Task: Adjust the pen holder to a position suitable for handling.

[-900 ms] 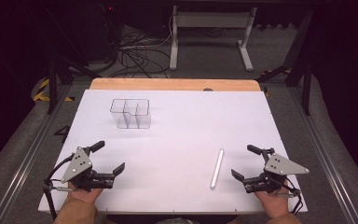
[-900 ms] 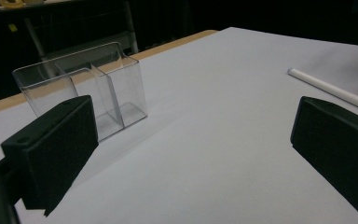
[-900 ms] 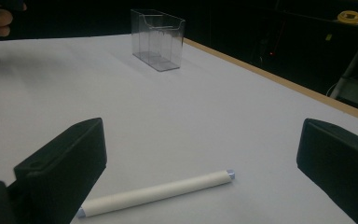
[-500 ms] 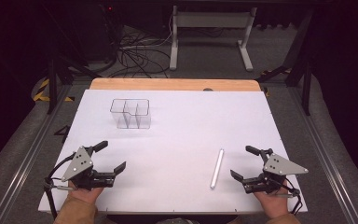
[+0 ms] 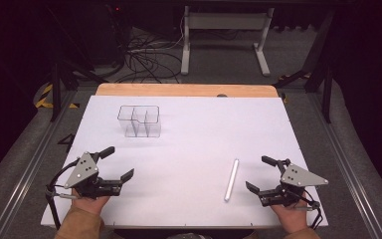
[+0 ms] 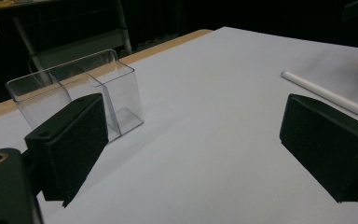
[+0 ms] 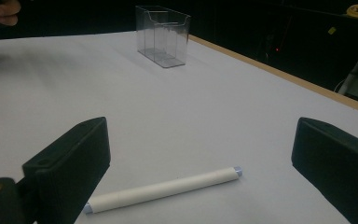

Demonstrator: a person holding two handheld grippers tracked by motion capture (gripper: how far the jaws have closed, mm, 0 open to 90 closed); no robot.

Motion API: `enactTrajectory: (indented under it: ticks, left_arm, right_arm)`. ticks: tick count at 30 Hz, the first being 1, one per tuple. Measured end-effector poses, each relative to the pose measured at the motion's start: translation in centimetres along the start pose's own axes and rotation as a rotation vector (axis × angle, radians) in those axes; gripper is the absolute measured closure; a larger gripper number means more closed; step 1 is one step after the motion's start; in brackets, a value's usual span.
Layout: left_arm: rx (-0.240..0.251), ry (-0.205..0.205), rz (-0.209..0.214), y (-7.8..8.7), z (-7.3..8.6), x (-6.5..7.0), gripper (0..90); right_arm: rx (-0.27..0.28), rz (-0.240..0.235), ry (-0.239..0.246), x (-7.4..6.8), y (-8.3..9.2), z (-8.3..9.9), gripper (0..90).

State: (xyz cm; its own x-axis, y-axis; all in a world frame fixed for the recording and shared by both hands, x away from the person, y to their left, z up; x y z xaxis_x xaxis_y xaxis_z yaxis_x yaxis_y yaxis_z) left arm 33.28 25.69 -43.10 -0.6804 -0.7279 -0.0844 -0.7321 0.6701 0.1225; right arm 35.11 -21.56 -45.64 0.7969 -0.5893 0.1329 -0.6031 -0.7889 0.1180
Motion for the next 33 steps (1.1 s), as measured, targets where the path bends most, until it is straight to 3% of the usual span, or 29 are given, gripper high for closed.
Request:
enactTrajectory:
  ticks: [5, 13, 21, 25, 30, 33]
  left_arm:
    - [-0.017, -0.029, 0.009, -0.8, -0.9, -0.4, 9.8]
    - [-0.018, -0.037, 0.016, -2.0, -2.2, -1.4, 10.0]
    - [-0.047, -0.018, 0.021, -3.1, -2.9, -2.3, 10.0]
    - [-0.047, 0.015, 0.038, -3.4, -3.0, -2.9, 10.0]
    - [-0.045, 0.008, 0.055, -3.5, -3.2, -3.3, 10.0]
    - [-0.052, -0.001, 0.098, -3.5, -3.2, -3.1, 12.5]
  right_arm:
    - [-0.001, -0.001, -0.010, 0.0, 0.1, 0.1, 4.8]
    - [-0.004, 0.000, -0.018, 0.0, 0.2, 0.2, 4.8]
    - [-0.007, -0.001, -0.022, -0.1, 0.4, 0.4, 4.8]
    - [-0.008, -0.004, -0.023, -0.1, 0.4, 0.4, 4.8]
    - [-0.008, -0.012, -0.020, -0.2, 0.3, 0.4, 4.9]
    - [-0.010, -0.015, -0.020, -0.3, 0.3, 0.4, 5.0]
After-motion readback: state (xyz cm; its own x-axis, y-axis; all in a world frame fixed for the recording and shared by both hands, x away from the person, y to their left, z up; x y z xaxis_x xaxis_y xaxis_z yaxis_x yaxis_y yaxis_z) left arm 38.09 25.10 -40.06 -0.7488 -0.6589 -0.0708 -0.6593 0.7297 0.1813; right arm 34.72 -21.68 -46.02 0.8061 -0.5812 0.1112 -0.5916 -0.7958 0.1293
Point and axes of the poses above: each handheld gripper's, and its own axes: y roughly backward along the jaws, z roughly out of its underside, x roughly to its right, the point moved 4 cm from there along -y, roughly forward along the jaws, and after that the axes turned 8 degrees about x, right-handed, at the moved point
